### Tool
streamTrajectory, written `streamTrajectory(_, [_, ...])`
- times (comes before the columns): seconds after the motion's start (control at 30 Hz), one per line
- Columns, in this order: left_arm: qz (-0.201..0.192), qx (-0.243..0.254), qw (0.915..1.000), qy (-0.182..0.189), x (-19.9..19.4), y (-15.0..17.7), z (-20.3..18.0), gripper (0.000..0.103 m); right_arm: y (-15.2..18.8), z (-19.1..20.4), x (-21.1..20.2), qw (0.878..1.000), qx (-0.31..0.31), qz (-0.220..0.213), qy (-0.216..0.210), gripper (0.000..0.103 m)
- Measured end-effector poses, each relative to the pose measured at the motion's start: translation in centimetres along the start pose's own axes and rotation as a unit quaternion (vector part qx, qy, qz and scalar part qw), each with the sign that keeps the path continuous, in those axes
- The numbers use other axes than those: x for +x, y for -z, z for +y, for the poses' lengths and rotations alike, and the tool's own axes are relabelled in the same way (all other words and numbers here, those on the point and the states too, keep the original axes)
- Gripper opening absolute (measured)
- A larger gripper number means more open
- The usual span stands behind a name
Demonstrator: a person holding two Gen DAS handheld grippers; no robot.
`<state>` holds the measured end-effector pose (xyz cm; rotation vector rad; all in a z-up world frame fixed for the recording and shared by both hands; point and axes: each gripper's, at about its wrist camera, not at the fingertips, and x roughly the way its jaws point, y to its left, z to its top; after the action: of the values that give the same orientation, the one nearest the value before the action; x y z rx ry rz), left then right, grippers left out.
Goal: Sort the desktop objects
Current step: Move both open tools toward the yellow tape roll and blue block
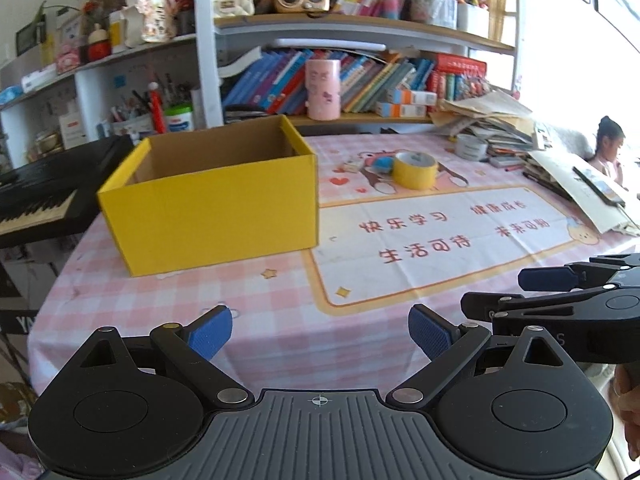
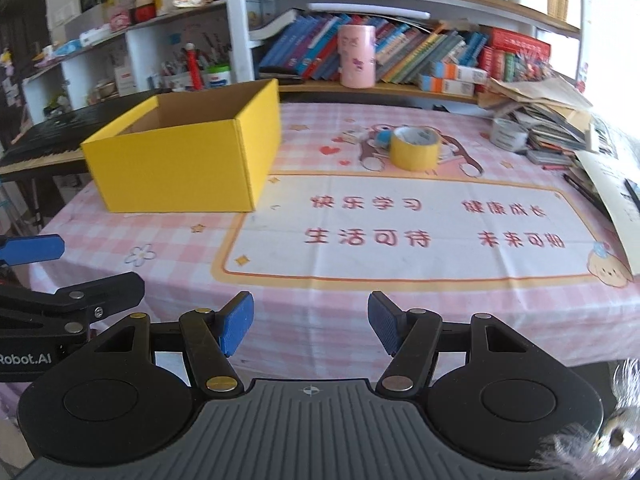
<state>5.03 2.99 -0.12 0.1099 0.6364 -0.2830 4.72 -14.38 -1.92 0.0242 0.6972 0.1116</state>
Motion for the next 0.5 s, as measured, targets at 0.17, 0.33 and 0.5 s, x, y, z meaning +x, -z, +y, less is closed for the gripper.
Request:
streamTrajectory(0.17, [0.007,0.01,0.9998,0.013,1.5,-0.7,-1.1,0.097,0.0,-1.4,0.4,1.0,0.012,0.005,0.015,0.061])
streamTrajectory(0.33, [0.012,0.021,0.9994,0.027,3.2,-1.8,-2.4,0.097,-0.6,-3.2,1.1,0.999,0.022,0.009,0.031,0.061])
streamTrajectory(0.5, [0.017,0.034,0.9985,0.039,4.8,-2.7,-3.6,0.097,-0.9,-5.3,2.1,0.998,0.036,0.016,0.045,0.061])
